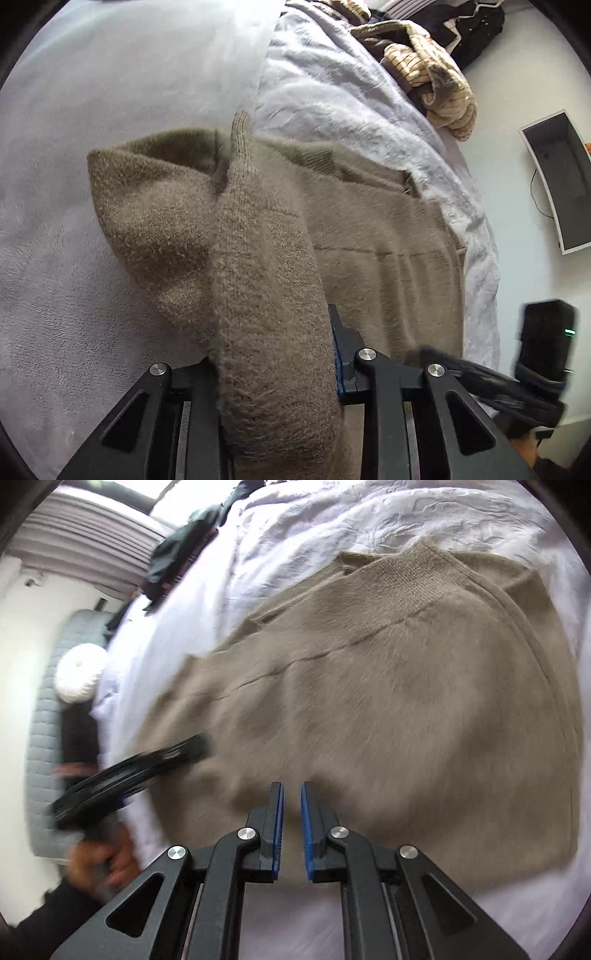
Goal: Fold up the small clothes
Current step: 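Fold the sweater over again with the right gripper while the left gripper holds it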
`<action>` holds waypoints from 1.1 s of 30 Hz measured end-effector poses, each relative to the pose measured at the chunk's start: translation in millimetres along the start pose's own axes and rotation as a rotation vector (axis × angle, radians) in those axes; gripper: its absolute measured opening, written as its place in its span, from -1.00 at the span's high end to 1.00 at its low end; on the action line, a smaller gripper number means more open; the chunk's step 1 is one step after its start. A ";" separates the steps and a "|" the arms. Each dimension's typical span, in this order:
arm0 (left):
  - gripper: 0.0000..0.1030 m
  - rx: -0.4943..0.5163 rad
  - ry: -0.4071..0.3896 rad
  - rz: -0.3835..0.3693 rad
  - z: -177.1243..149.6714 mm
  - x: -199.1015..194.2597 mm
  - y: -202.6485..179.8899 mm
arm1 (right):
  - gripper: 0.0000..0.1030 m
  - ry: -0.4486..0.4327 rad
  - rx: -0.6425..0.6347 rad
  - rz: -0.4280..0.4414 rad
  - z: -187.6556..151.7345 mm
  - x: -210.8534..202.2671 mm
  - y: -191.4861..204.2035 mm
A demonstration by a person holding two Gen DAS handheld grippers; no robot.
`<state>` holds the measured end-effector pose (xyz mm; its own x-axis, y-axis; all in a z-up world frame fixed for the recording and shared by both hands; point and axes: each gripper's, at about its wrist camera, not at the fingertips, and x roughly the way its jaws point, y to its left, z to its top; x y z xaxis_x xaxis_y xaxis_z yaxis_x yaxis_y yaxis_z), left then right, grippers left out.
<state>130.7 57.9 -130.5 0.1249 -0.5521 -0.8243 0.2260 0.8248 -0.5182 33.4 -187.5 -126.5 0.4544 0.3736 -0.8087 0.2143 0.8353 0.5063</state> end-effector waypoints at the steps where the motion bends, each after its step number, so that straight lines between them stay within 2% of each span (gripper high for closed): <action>1: 0.42 -0.002 -0.010 -0.007 1.4 -2.8 -3.8 | 0.79 0.030 -0.012 -0.027 0.6 13.3 -6.2; 3: 0.42 -0.003 -0.031 -0.037 4.8 -11.2 -19.9 | 0.88 0.127 -0.022 -0.056 5.1 46.4 -11.6; 6: 0.42 0.068 -0.054 -0.038 10.9 -16.1 -62.5 | 0.90 0.108 -0.021 -0.006 0.0 54.0 -20.6; 10: 0.42 0.192 -0.051 -0.063 21.7 -4.6 -139.1 | 0.89 0.111 0.044 0.120 -0.8 36.8 -46.1; 14: 0.42 0.275 0.001 -0.098 24.1 22.6 -198.4 | 0.89 -0.040 0.120 0.151 -4.9 -20.1 -82.7; 16: 0.42 0.342 0.034 -0.090 20.2 49.4 -229.5 | 0.80 -0.088 0.195 0.206 -8.2 -40.1 -109.3; 18: 0.42 0.374 0.065 -0.100 15.9 73.9 -246.3 | 0.76 -0.105 0.288 0.267 -11.0 -47.6 -140.8; 21: 0.42 0.372 0.124 -0.027 3.7 103.1 -258.7 | 0.76 -0.114 0.423 0.300 -21.2 -46.1 -185.0; 23: 0.42 0.374 0.114 -0.016 -2.9 100.3 -260.4 | 0.76 -0.119 0.497 0.395 -33.1 -44.1 -205.6; 26: 0.40 0.430 0.065 0.043 -11.4 78.1 -257.1 | 0.76 -0.154 0.568 0.483 -39.3 -45.5 -221.8; 27: 0.21 0.448 0.037 0.075 -13.1 67.4 -254.5 | 0.76 -0.173 0.597 0.518 -42.1 -43.4 -224.8; 28: -0.45 0.452 0.019 0.094 -12.7 62.3 -251.4 | 0.76 -0.199 0.644 0.576 -45.3 -43.6 -232.1; 29: -0.73 0.449 -0.026 0.120 -12.6 50.3 -245.6 | 0.76 -0.217 0.679 0.614 -50.9 -37.7 -230.8; 30: -0.85 0.443 -0.078 0.123 -12.7 38.1 -238.8 | 0.75 -0.232 0.714 0.649 -57.0 -34.0 -232.9; 31: -0.85 0.440 -0.097 0.121 -11.9 33.0 -235.5 | 0.72 -0.241 0.747 0.681 -59.0 -32.4 -238.1; 33: -0.85 0.416 -0.097 0.145 -8.8 26.7 -222.4 | 0.50 -0.253 0.785 0.732 -66.9 -24.7 -237.8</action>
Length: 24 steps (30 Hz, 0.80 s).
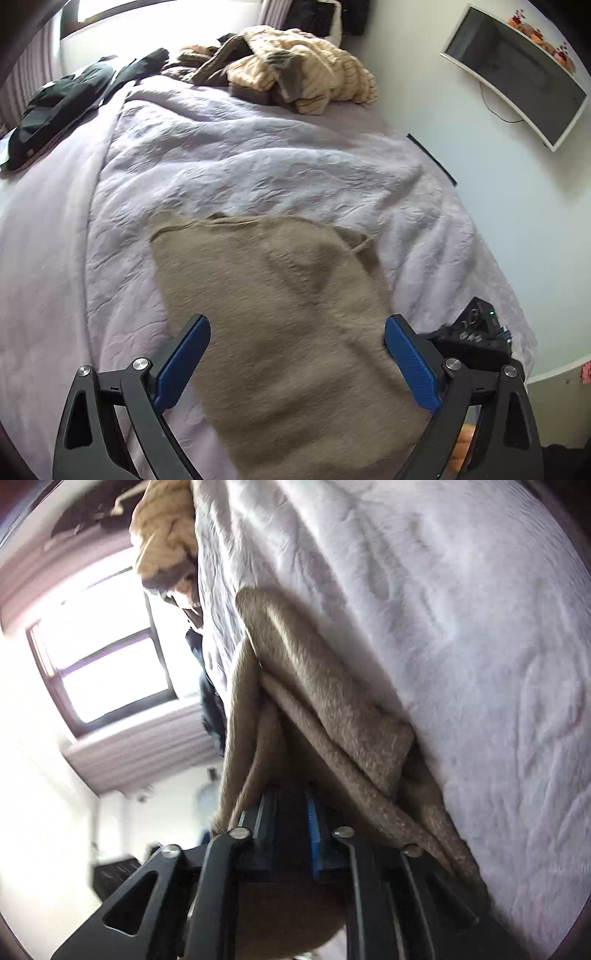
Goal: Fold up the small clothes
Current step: 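Fold the sweater over again with the right gripper while the left gripper holds it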
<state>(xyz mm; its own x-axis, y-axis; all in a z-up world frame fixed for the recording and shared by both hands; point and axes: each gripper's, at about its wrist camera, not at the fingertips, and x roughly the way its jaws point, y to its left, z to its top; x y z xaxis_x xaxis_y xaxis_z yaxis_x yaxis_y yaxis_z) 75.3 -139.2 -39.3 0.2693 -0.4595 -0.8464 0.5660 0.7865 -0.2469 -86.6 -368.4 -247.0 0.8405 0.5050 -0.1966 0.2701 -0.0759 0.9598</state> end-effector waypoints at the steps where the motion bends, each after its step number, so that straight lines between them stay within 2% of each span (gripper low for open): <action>1: -0.85 -0.012 0.005 0.009 -0.9 1.4 4.6 | 0.44 -0.001 0.011 0.023 1.4 -3.8 1.2; 2: -0.85 -0.036 0.015 0.022 -3.4 3.4 13.2 | 0.30 -0.001 0.023 0.049 1.4 -11.8 -2.4; 3: -0.85 -0.055 0.028 0.035 -6.2 6.3 19.3 | 0.08 -0.004 0.033 0.074 -0.2 -10.4 -3.1; 5: -0.85 -0.107 0.073 0.068 -13.5 15.0 34.0 | -0.14 -0.010 0.053 0.143 -0.7 -14.5 -2.2; 7: -0.88 -0.155 0.111 0.080 -20.3 22.9 45.6 | -0.15 0.005 0.030 0.132 3.9 -12.2 7.9; 9: -0.90 -0.169 0.113 0.100 -26.1 27.1 50.6 | -0.18 0.051 -0.045 0.051 13.5 9.7 31.0; 11: -1.00 -0.153 0.115 0.170 -32.0 29.3 54.3 | -0.18 0.110 -0.136 -0.037 16.9 22.1 51.4; 13: -1.00 -0.129 0.137 0.235 -35.2 35.7 55.9 | -0.18 0.160 -0.232 -0.123 19.9 36.9 72.9; 17: -1.00 -0.174 0.155 0.237 -36.8 44.0 70.9 | -0.18 0.244 -0.462 -0.346 14.8 67.4 111.7; 19: -1.00 -0.215 0.174 0.216 -35.6 48.5 79.2 | -0.05 0.265 -0.537 -0.448 13.9 82.8 120.8; 20: -1.00 -0.245 0.209 0.199 -35.7 56.5 85.8 | 0.38 0.270 -0.578 -0.496 12.2 90.4 125.1; 21: -1.00 -0.267 0.234 0.191 -36.5 62.7 91.3 | 0.69 0.273 -0.612 -0.532 11.3 97.1 129.0; 23: -1.00 -0.319 0.252 0.169 -39.3 68.4 100.0 | 0.70 0.260 -0.686 -0.559 7.8 104.0 144.3; 24: -1.00 -0.326 0.238 0.166 -38.7 66.4 100.4 | 0.70 0.248 -0.709 -0.522 5.9 103.6 155.9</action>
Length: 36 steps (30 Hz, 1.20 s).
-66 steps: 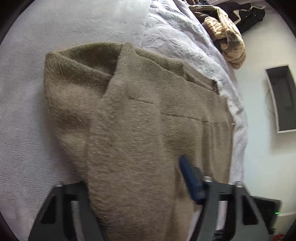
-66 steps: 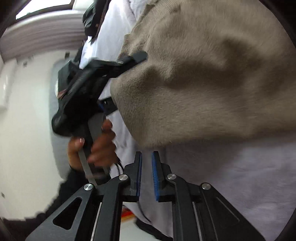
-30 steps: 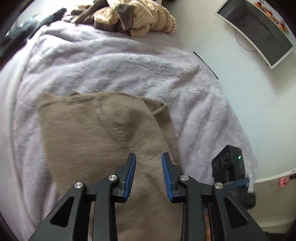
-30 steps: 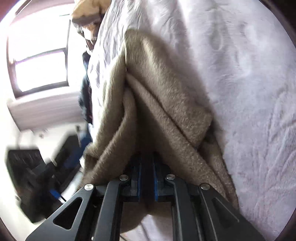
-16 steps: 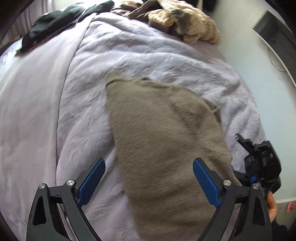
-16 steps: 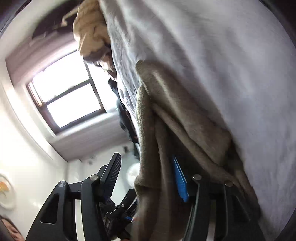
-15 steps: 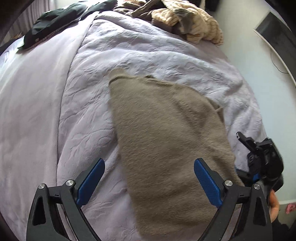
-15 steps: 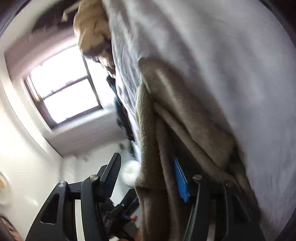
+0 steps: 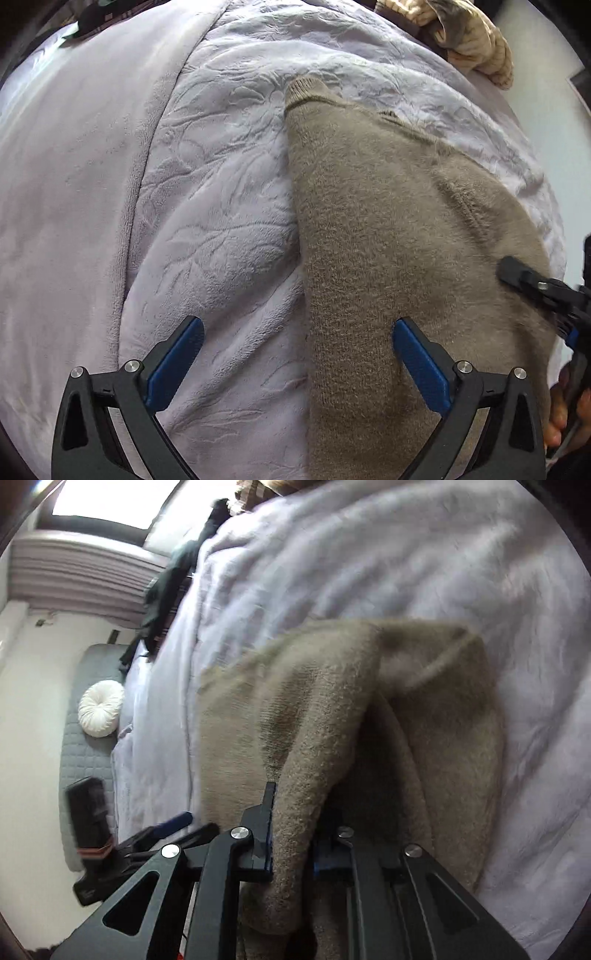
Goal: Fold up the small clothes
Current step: 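Fold the sweater over again with the right gripper while the left gripper holds it, then lay the folded sweater flat and open the right gripper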
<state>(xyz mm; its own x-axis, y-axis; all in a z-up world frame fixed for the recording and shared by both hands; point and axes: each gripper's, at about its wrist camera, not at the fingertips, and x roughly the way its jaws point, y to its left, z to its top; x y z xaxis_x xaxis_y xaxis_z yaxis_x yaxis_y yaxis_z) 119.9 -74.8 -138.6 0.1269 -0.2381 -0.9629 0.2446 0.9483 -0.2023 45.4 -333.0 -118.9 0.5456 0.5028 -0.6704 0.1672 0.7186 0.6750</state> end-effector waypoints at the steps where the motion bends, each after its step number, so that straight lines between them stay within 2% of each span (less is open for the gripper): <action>1: -1.00 0.014 -0.043 0.014 -0.7 -8.2 -3.5 | 0.71 -0.043 -0.016 0.051 2.0 -11.1 7.6; 3: -1.00 0.068 -0.116 0.040 -2.7 -21.9 -14.5 | 0.72 -0.133 -0.039 0.113 5.3 -33.6 13.4; 5: -1.00 0.125 -0.162 0.049 -4.9 -28.6 -30.3 | 0.72 -0.192 -0.053 0.107 2.5 -51.6 11.1; 8: -1.00 0.182 -0.114 0.077 -4.4 -6.2 -49.5 | 0.72 -0.197 0.030 0.039 -4.7 -55.4 -25.9; 10: -1.00 0.194 -0.079 0.098 -7.3 14.7 -55.6 | 0.72 -0.145 0.137 0.012 -9.2 -39.2 -61.7; 12: -1.00 0.174 -0.059 0.074 -8.5 24.6 -55.3 | 0.70 -0.113 0.171 0.002 -16.2 -27.2 -80.7; 14: -1.00 0.132 -0.040 0.032 -8.2 28.2 -48.2 | 0.70 -0.126 0.181 0.005 -20.9 -28.8 -88.2; 17: -1.00 0.146 -0.051 0.042 -8.4 23.3 -45.8 | 0.61 -0.127 0.193 -0.019 -20.5 -35.9 -87.1; 18: -1.00 0.162 -0.066 0.059 -8.8 19.7 -45.5 | 0.44 -0.128 0.178 -0.063 -20.8 -39.5 -83.5; 20: -1.00 0.195 -0.114 0.099 -13.3 4.7 -45.6 | 0.41 -0.136 0.134 -0.164 -26.3 -54.1 -76.1; 23: -1.00 0.200 -0.147 0.131 -18.6 -11.0 -38.0 | 0.28 -0.182 0.133 -0.264 -34.9 -80.6 -67.9; 25: -1.00 0.193 -0.129 0.115 -22.4 -18.4 -29.3 | 0.28 -0.221 0.154 -0.249 -45.2 -101.3 -66.7; 27: -1.00 0.178 -0.106 0.092 -27.3 -21.8 -22.3 | 0.47 -0.230 0.145 -0.196 -56.7 -115.3 -58.0; 31: -1.00 0.161 -0.033 0.035 -46.9 -22.3 -22.8 | 0.48 -0.141 0.034 -0.080 -82.6 -113.1 -23.4; 33: -1.00 0.167 0.002 0.034 -64.1 -15.1 -27.9 | 0.48 -0.101 -0.015 -0.108 -91.6 -100.7 -11.5; 36: -1.00 0.187 0.029 0.061 -80.9 0.7 -31.6 | 0.48 -0.045 -0.036 -0.220 -102.8 -81.1 -16.2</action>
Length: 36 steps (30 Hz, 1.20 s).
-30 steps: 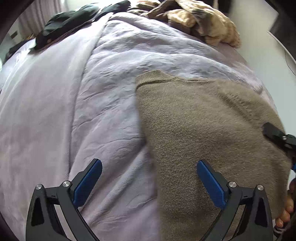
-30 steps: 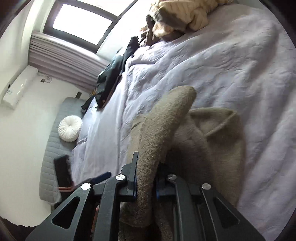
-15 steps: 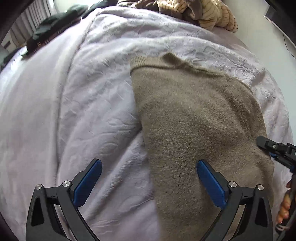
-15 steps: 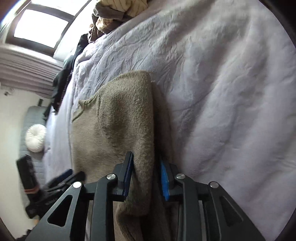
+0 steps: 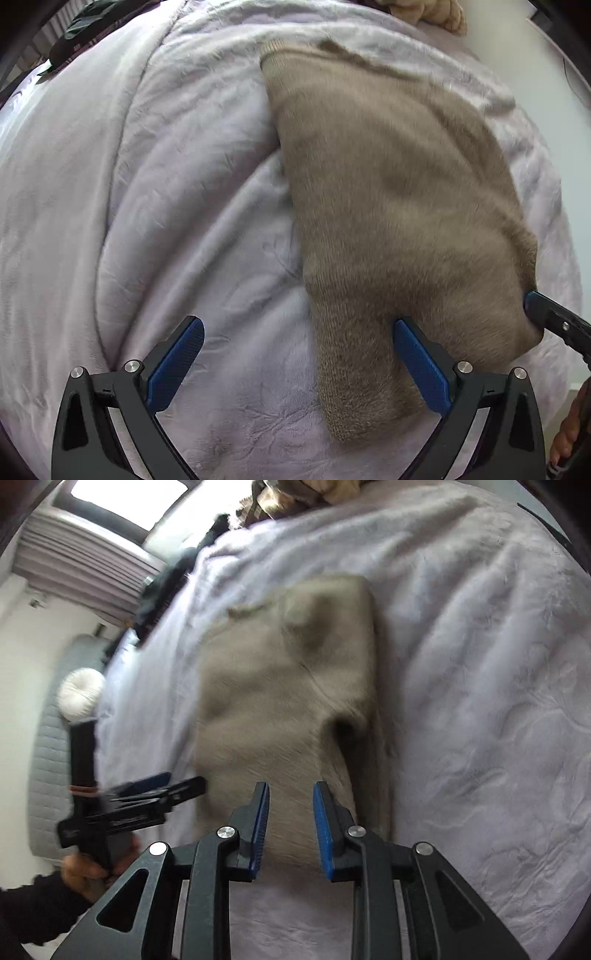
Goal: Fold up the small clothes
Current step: 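Lay the folded sweater flat and open the right gripper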
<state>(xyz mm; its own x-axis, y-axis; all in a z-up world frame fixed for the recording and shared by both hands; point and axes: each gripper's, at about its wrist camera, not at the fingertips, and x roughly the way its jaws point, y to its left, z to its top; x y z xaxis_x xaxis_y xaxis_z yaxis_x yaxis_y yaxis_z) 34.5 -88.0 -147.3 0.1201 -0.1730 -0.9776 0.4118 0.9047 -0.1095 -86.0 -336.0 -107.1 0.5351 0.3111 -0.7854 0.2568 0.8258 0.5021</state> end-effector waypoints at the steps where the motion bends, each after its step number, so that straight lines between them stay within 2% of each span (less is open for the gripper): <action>1: -1.00 0.008 -0.004 0.017 -4.6 5.0 -2.1 | 0.48 0.021 0.021 -0.030 -3.8 7.8 -8.8; 3: -1.00 0.009 0.003 0.023 -10.6 11.1 -4.4 | 0.70 0.048 0.078 -0.051 -8.8 20.9 -28.3; 6: -1.00 0.003 -0.005 0.018 -14.8 9.2 -4.9 | 0.82 0.034 0.125 -0.026 -12.5 23.9 -44.7; 9: -1.00 -0.010 0.012 0.008 -17.1 7.7 -2.0 | 0.82 0.033 0.117 -0.035 -7.0 26.4 -42.2; 12: -1.00 0.002 0.020 0.029 -20.7 0.4 0.5 | 0.82 0.042 0.082 -0.071 -8.6 23.7 -35.6; 14: -1.00 0.018 0.026 0.050 -24.3 -5.5 1.5 | 0.82 0.047 0.090 -0.079 -2.1 29.2 -24.4; 18: -1.00 0.025 0.041 0.063 -31.6 -14.5 -1.1 | 0.82 0.054 0.121 -0.085 -7.2 28.1 -28.2; 25: -1.00 -0.006 0.062 0.063 -45.6 -29.8 10.3 | 0.81 0.070 0.133 -0.117 -10.6 22.9 -25.8; 28: -1.00 -0.019 0.061 0.057 -50.3 -35.5 16.2 | 0.74 0.066 0.147 -0.119 -10.7 20.7 -22.4; 36: -1.00 -0.017 0.069 0.028 -51.8 -47.0 19.0 | 0.73 0.085 0.153 -0.140 -10.4 21.9 -20.1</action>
<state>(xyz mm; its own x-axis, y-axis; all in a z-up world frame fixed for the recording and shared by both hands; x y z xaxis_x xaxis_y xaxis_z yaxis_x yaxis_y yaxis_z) -10.1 -42.5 -112.7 0.0683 -0.1208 -0.9903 0.3935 0.9154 -0.0846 -87.8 -340.9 -138.2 0.4177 0.2417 -0.8758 0.4467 0.7848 0.4296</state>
